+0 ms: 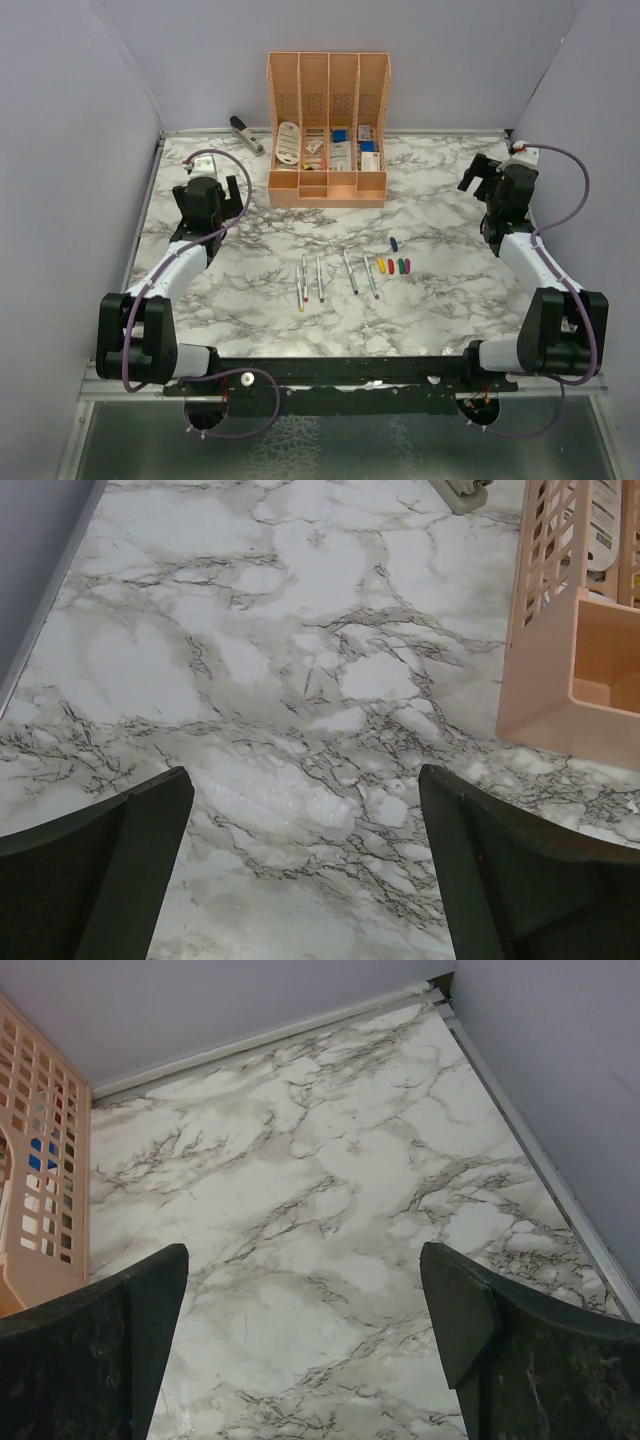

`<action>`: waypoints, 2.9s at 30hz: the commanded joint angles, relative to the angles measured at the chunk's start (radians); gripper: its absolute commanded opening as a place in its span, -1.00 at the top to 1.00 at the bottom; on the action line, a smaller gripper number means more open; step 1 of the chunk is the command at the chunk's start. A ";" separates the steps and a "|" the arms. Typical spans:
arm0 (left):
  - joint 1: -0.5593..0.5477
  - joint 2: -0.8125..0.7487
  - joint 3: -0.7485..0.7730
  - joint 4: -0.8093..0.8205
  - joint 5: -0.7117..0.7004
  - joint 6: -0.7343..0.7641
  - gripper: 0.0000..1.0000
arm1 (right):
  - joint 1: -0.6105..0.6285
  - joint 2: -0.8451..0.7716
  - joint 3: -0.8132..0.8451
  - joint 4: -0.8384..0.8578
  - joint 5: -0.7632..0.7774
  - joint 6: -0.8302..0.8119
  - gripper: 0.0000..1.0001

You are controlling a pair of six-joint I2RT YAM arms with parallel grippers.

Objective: Insert the pens into the pen caps

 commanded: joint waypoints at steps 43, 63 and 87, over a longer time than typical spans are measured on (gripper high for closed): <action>-0.090 -0.100 -0.001 -0.077 0.216 -0.102 -0.98 | 0.362 -0.075 0.021 -0.199 -0.017 -0.011 -0.52; -0.133 -0.283 -0.138 -0.151 0.245 -0.173 -0.98 | 0.733 0.062 0.095 -0.321 0.083 0.071 -0.07; -0.461 -0.098 -0.085 -0.447 0.197 -0.411 -0.65 | 0.732 0.119 0.283 -0.301 0.411 0.015 -0.08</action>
